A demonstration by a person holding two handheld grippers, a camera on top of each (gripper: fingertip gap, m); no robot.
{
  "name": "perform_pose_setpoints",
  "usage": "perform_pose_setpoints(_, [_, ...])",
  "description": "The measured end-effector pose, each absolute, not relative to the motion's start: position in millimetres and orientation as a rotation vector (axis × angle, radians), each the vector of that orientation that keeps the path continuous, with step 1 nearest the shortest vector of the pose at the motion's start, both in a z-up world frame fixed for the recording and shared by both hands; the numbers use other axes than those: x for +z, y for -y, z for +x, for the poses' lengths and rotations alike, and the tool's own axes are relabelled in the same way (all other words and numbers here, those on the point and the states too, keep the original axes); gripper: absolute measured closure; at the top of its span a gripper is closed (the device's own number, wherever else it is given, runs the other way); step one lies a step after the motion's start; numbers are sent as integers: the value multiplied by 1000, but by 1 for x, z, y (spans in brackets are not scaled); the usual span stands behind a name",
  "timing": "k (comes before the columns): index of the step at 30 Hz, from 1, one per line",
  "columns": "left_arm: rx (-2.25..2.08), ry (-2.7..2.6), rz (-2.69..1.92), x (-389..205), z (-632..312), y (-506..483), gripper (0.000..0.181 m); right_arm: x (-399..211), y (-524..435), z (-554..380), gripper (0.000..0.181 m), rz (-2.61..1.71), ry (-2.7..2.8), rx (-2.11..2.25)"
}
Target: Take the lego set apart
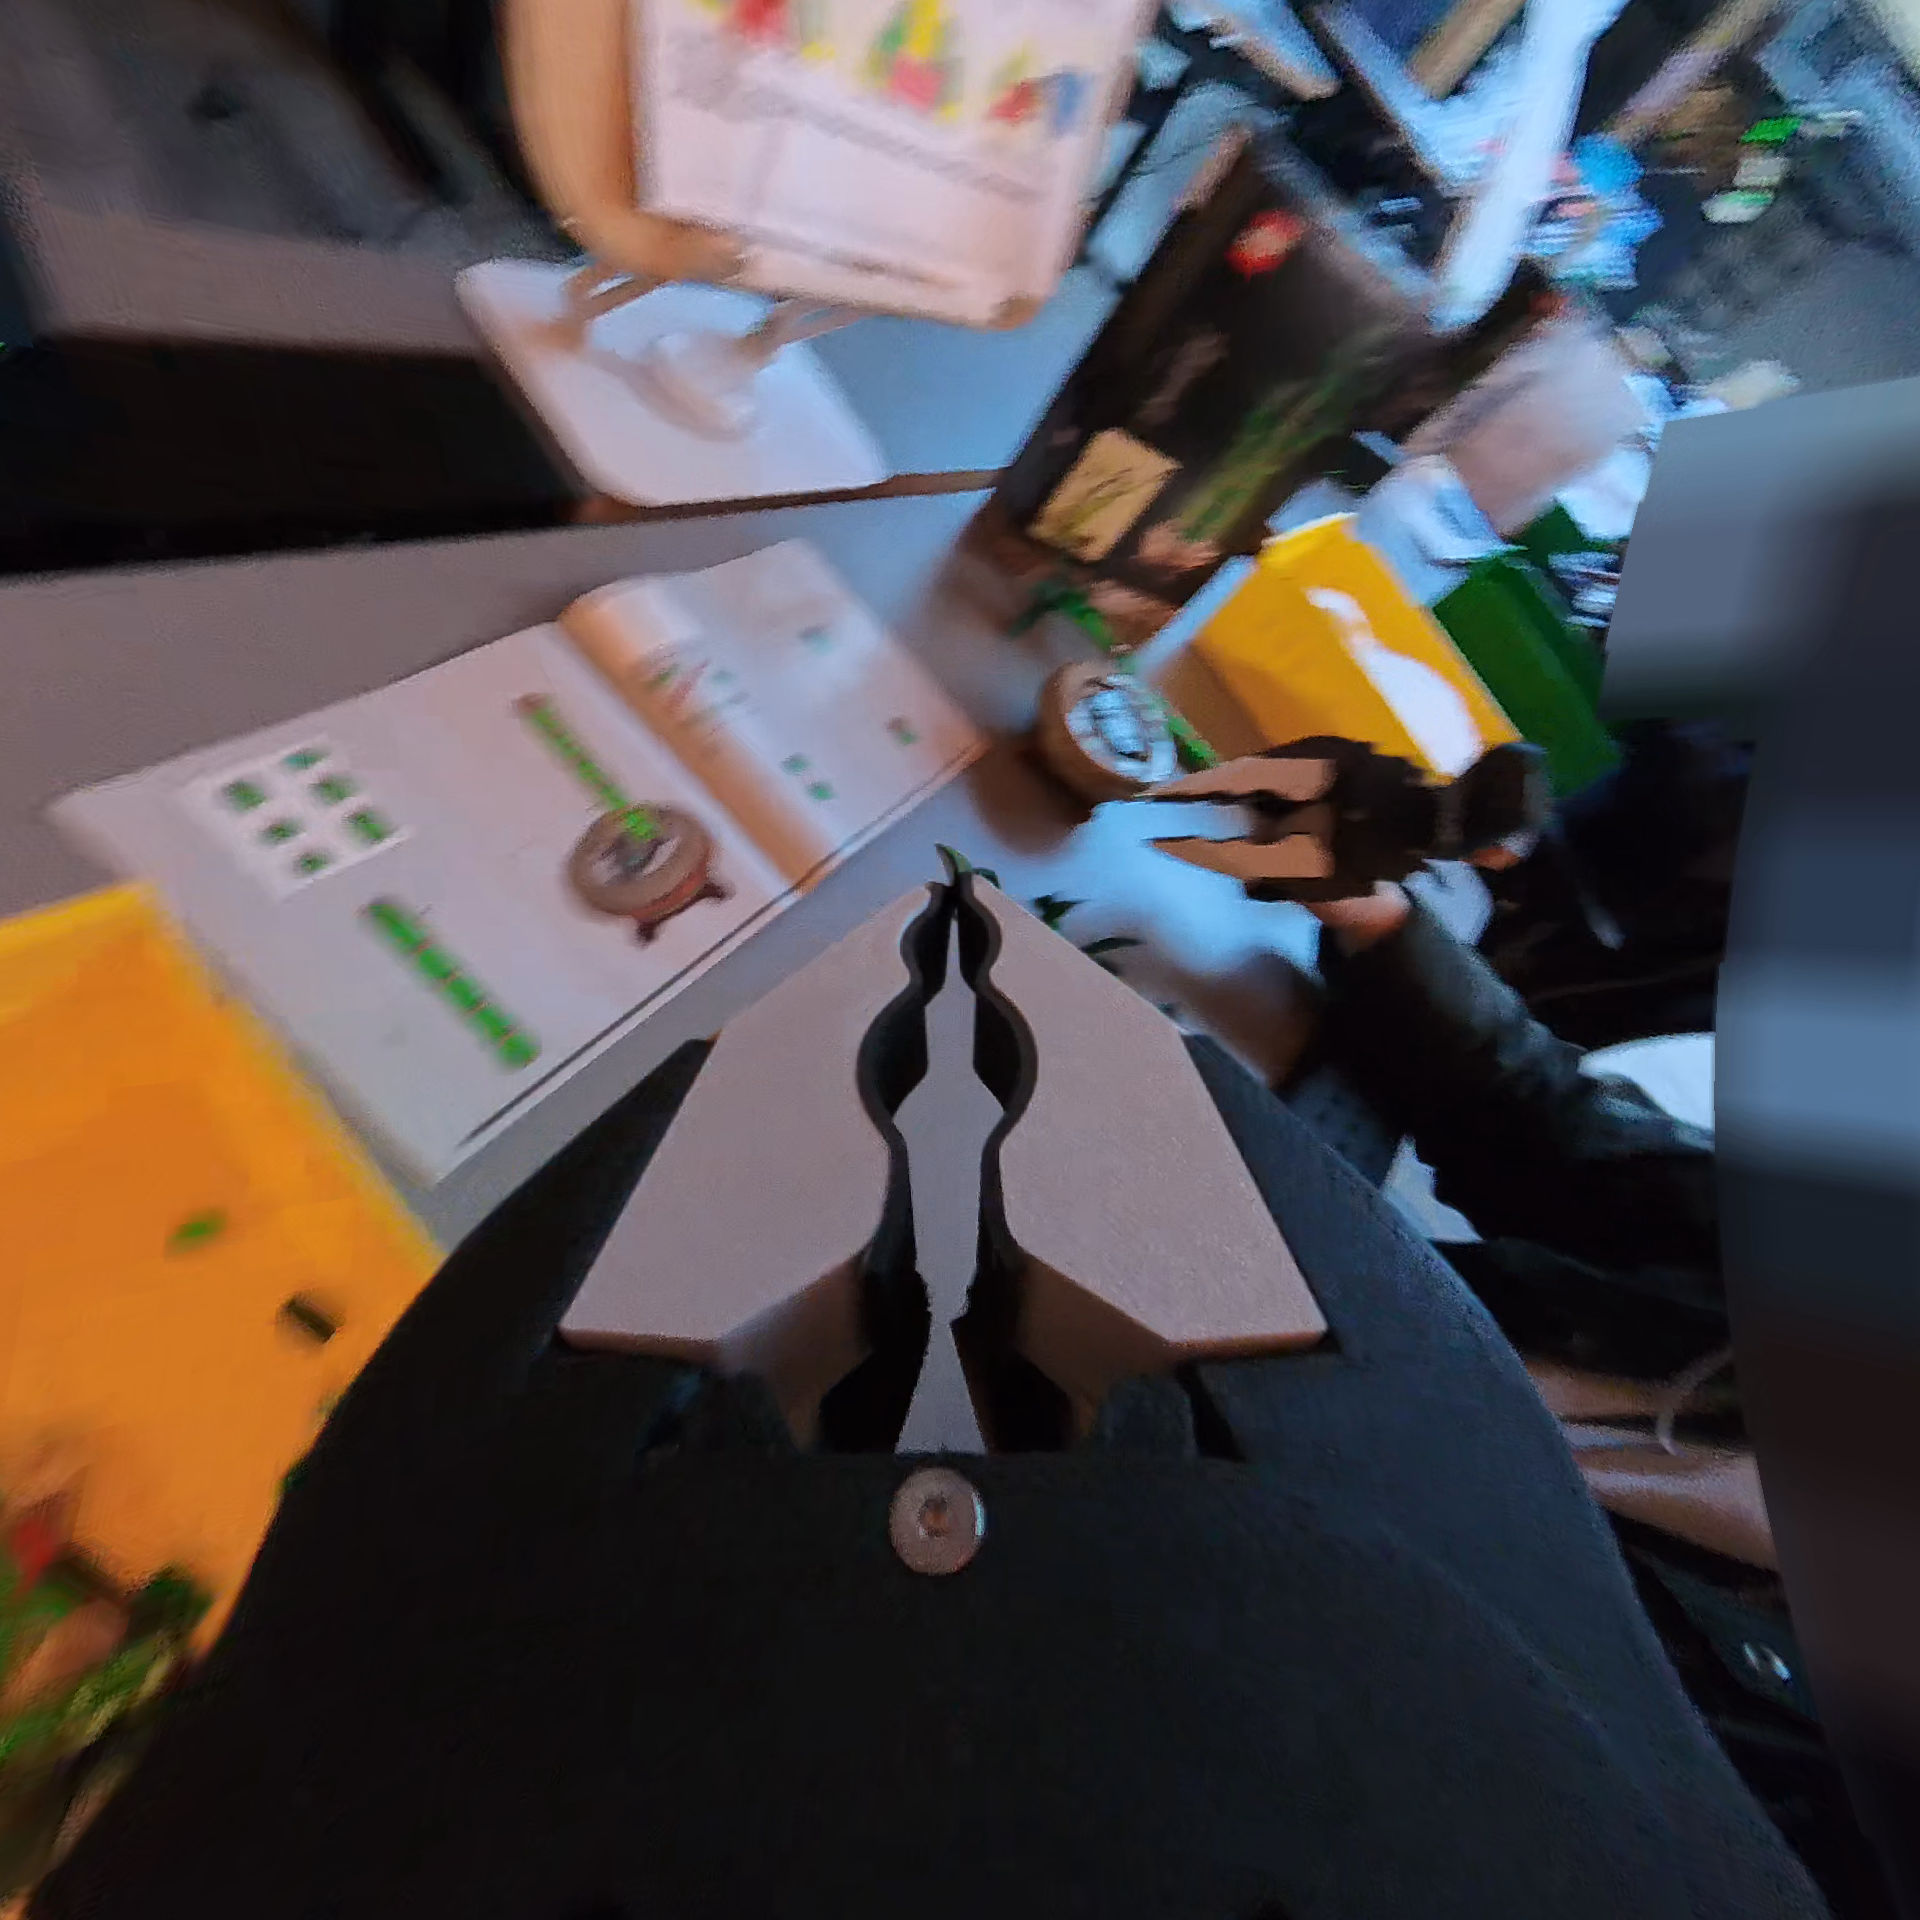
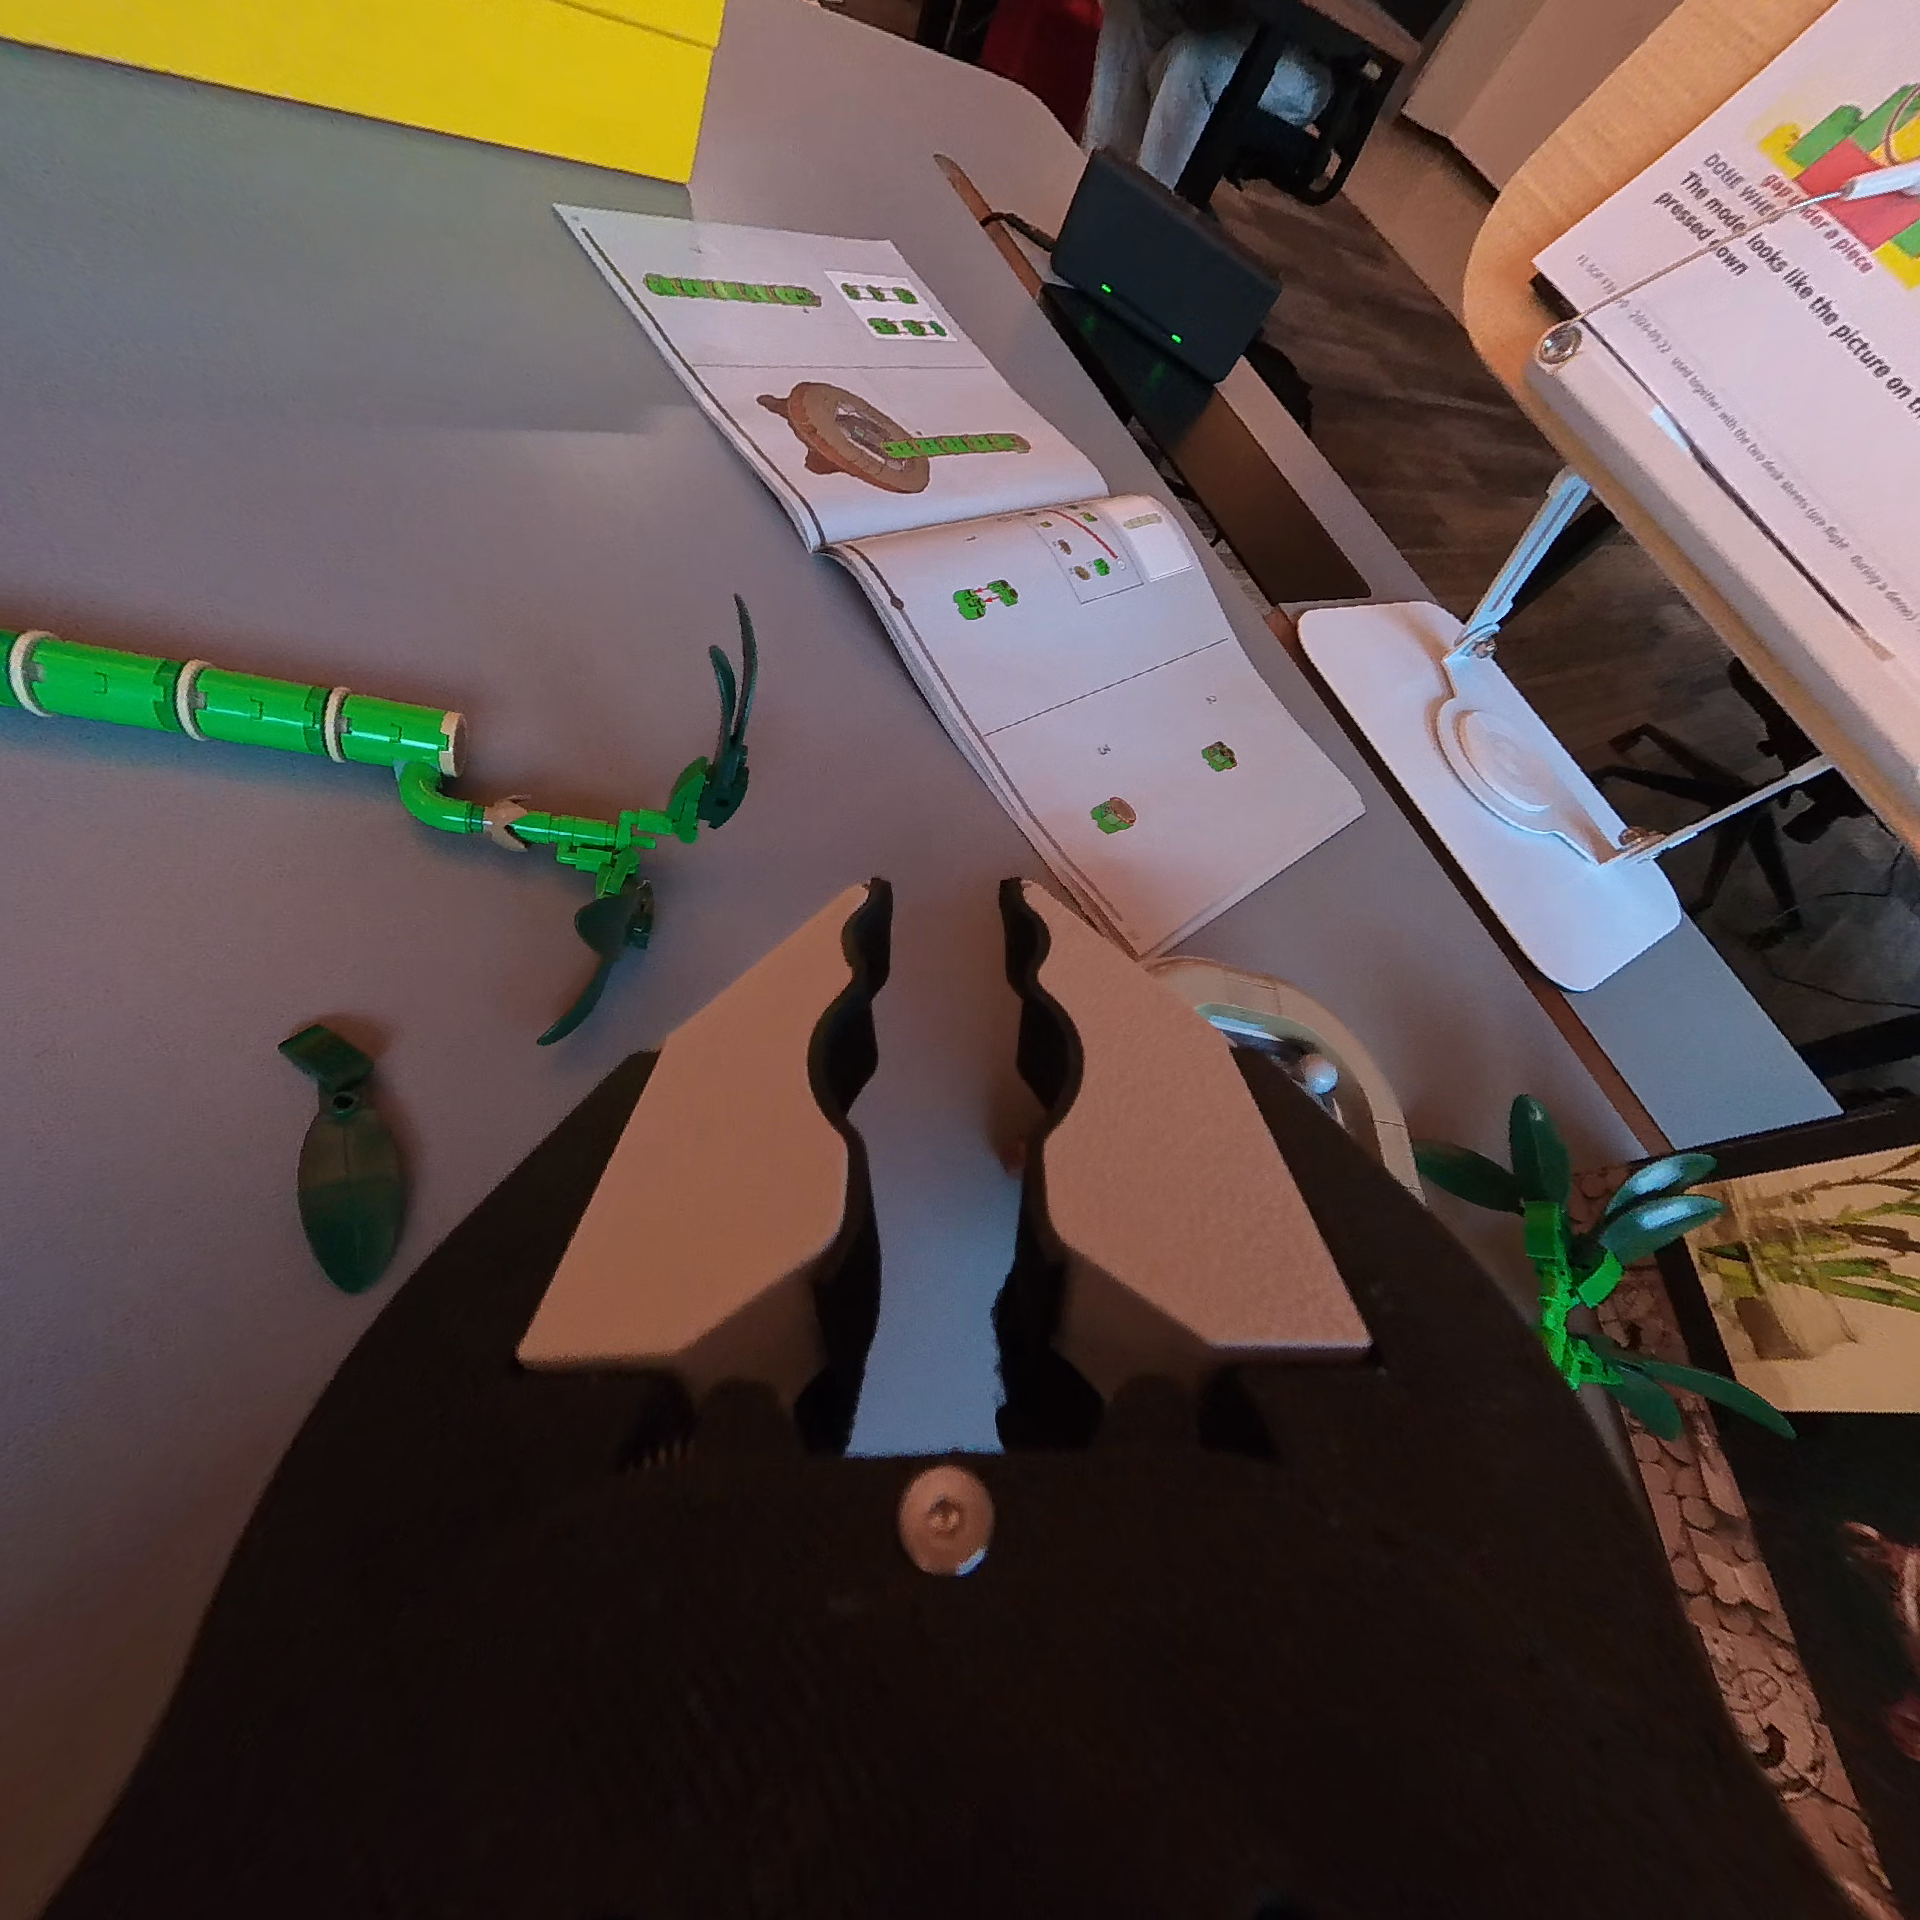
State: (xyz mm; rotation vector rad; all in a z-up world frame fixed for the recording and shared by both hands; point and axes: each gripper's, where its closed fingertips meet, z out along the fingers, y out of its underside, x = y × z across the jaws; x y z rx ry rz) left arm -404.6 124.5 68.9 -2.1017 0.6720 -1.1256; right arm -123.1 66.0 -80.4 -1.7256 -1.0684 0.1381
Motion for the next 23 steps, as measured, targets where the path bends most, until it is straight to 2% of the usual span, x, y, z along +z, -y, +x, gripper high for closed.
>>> perform_pose_setpoints(8, [-1425,-860,-1734,125,-348,-92,181,-81,-65,-124,161,-1718,1085,127])
perform_pose_setpoints(23, [-1634,-964,-1253,186,-361,-50,181,-84,-65,-124,162,-1720,1106,112])
